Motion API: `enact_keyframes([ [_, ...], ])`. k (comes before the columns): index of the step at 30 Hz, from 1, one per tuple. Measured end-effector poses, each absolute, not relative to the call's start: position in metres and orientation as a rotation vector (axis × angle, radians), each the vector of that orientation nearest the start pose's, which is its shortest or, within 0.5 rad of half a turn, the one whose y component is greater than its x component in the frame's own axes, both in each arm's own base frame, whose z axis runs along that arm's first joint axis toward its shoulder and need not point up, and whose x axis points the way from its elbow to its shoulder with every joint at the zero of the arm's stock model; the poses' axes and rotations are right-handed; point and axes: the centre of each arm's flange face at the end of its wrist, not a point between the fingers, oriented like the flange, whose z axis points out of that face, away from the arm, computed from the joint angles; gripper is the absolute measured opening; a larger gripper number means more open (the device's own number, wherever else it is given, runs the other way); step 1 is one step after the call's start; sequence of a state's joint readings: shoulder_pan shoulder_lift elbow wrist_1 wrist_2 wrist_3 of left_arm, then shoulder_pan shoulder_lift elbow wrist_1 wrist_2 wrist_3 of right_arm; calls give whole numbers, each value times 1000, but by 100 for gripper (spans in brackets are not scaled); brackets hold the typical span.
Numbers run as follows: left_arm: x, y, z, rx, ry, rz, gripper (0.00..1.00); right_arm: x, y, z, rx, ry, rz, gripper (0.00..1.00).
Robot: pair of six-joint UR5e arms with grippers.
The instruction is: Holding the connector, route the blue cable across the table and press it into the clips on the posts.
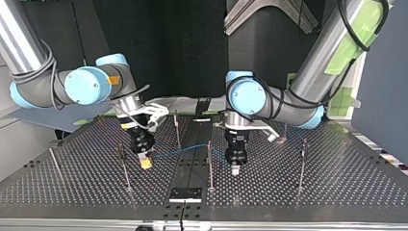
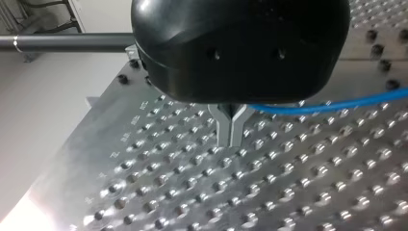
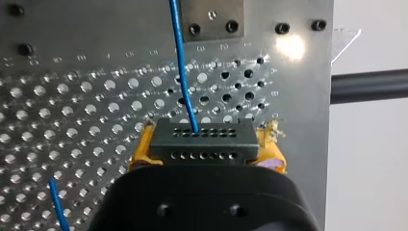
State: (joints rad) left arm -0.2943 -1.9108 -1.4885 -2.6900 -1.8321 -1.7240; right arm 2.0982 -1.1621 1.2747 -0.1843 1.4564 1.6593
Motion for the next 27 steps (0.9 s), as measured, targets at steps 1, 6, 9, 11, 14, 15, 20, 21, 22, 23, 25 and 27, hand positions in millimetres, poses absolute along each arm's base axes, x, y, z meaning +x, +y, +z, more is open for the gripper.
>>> enact_keyframes([
  [1, 579, -285, 387, -122, 1375, -194, 0, 459, -504, 416, 1580, -876, 1768, 0],
  [6, 584, -280, 391, -126, 1370, -190, 0, 457, -513, 414, 1571, -882, 1761, 0],
  [9, 585, -278, 391, -127, 1373, -186, 0, 454, -516, 414, 1568, -884, 1757, 0],
  [11, 585, -278, 390, -126, 1380, -185, 0, 453, -517, 414, 1567, -885, 1754, 0],
  [14, 583, -278, 389, -125, 1393, -182, 0, 452, -519, 414, 1566, -887, 1751, 0],
  [15, 583, -279, 388, -124, 1397, -182, 0, 451, -519, 414, 1566, -888, 1751, 0],
  [20, 579, -280, 386, -124, 1421, -180, 7, 449, -521, 414, 1565, -891, 1748, 0],
  [21, 579, -280, 385, -125, 1425, -180, 18, 449, -521, 414, 1566, -891, 1747, 0],
  [22, 578, -280, 385, -126, 1431, -179, 18, 449, -521, 414, 1566, -892, 1747, 0],
  [23, 577, -281, 384, -128, 1435, -178, 33, 449, -521, 414, 1566, -892, 1747, 0],
  [25, 576, -281, 383, -130, 1447, -173, 57, 449, -521, 414, 1567, -893, 1746, 0],
  [27, 574, -281, 382, -130, 1460, -169, 100, 449, -521, 414, 1567, -894, 1745, 0],
])
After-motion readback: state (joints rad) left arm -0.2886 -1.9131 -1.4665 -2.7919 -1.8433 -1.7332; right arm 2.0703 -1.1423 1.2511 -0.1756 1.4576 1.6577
